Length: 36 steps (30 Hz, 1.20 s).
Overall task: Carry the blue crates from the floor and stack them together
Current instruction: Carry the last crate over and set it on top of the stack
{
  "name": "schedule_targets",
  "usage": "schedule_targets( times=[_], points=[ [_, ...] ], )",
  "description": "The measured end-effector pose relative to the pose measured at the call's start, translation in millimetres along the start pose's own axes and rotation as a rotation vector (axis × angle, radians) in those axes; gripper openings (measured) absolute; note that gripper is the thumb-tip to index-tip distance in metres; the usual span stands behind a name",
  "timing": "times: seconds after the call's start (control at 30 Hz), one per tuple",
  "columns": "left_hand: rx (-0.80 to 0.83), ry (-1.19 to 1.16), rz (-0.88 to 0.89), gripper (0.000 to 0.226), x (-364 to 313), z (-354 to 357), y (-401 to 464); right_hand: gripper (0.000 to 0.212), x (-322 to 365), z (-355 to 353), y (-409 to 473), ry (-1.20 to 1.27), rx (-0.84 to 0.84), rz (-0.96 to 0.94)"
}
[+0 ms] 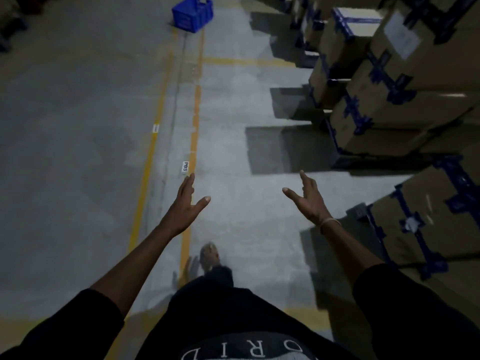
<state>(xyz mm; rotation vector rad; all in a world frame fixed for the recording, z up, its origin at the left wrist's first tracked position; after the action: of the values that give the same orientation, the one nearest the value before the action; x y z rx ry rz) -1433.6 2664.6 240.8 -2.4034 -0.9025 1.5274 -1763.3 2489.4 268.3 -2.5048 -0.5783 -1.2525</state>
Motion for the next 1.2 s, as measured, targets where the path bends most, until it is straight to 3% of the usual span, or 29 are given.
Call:
schedule_targets(
  times=[0.27, 0.5, 0.8, 1.03, 1.2],
  points=[
    [-0.032, -0.016, -0.041, 0.091, -32.3, -59.7, 186.8, 0.090, 10.7, 18.0, 193.7, -0.037, 0.036, -0.031],
    [0.058, 0.021, -0.050, 0.101, -82.7, -117.3, 331.0, 0.090, 27.8, 29.7, 352.8, -0.012, 0.041, -0.002],
    [0.059, 0.076, -0.078, 0.090, -139.5, -152.2, 508.2, 0.092, -1.6, 37.7, 548.5, -0.027, 0.090, 0.054],
    [0.024, 0.050, -0.156, 0.088, -212.9, -171.6, 681.0, 0.087, -15.0, 7.7, 762.5, -0.010, 0.102, 0.021],
    [-0.032, 0.018, -0.110, 0.088, -282.5, -195.0, 781.2, 0.093, 0.8, -18.8, 900.3, -0.057, 0.151, -0.026]
  ],
)
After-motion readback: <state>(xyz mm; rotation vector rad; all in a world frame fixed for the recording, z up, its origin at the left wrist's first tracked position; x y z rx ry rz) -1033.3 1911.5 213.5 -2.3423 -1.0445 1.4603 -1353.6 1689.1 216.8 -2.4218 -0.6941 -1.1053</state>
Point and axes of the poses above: each hand's wrist, its own y-axis towards the middle knuckle, its own z-axis out of the palm, x = y × z, the point moved 3 cm from there along y, towards the middle knuckle, and after that the axes turned 15 degrees about -z, right-handed, at the moved point
